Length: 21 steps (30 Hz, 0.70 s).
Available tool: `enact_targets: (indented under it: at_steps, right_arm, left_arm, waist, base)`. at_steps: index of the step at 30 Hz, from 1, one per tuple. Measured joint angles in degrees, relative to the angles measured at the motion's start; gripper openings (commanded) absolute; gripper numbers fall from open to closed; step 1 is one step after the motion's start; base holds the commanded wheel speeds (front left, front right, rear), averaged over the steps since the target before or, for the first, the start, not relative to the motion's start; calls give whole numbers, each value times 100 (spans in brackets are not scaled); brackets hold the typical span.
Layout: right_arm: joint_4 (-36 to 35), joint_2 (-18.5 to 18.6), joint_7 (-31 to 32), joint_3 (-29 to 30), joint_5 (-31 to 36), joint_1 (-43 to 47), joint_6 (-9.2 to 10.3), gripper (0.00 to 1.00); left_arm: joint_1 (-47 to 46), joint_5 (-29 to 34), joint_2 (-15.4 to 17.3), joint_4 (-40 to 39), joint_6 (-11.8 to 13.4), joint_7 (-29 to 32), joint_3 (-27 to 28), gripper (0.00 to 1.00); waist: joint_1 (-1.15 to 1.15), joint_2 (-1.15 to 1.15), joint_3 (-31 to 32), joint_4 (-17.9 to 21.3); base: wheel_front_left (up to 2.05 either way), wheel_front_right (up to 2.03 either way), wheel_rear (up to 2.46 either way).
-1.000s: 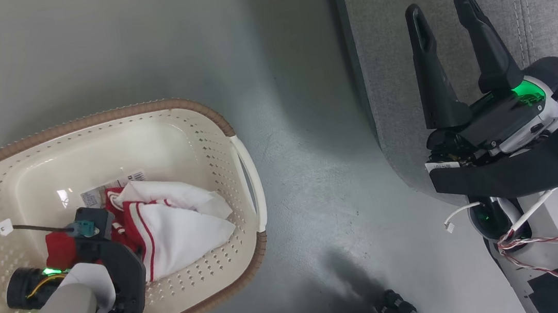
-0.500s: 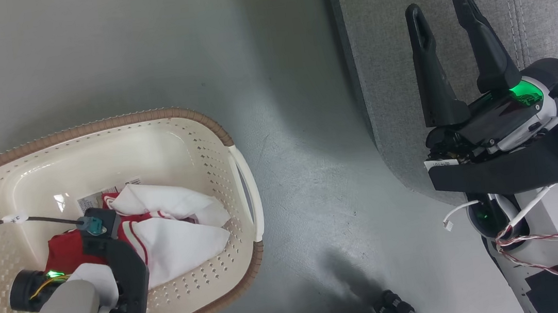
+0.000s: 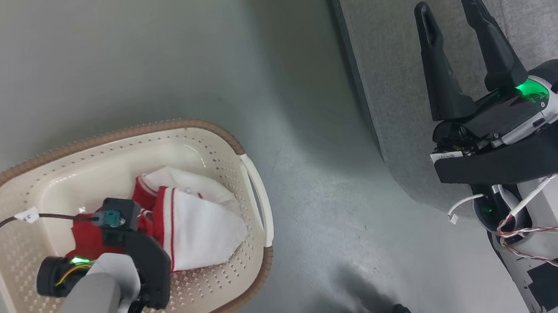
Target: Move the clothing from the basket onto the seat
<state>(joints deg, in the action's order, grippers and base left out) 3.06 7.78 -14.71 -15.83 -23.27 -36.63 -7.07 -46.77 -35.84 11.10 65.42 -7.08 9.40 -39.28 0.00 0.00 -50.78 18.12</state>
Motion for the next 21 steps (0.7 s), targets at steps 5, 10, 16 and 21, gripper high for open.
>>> enact_targets:
  at_steps: [5,10,16,21]
  right_arm:
    - [181,13,0,57,18,1,0,100]
    - [313,76,0,83,13,24,0,100]
    - [465,181,0,154,-9,156,0,100]
    - [541,315,0,240,-134,316,0,100]
  left_arm:
    - [60,-38,-27,-274,-1,-352,-94,0]
    - [288,-52,-40,-538,-1,-724,-235,0]
    - [505,-237,-24,-893,-2,-1144,-460,0]
    - [539,-300,-15,-1227,-5,-1505,-608,0]
  waist:
    - [0,0,287,-87]
    - [0,0,643,-195]
    - [-1,0,1111,-351]
    - [-2,-1,1516,-511]
  base:
    - [0,0,0]
    - [0,0,0]
    - [0,0,0]
    - [0,0,0]
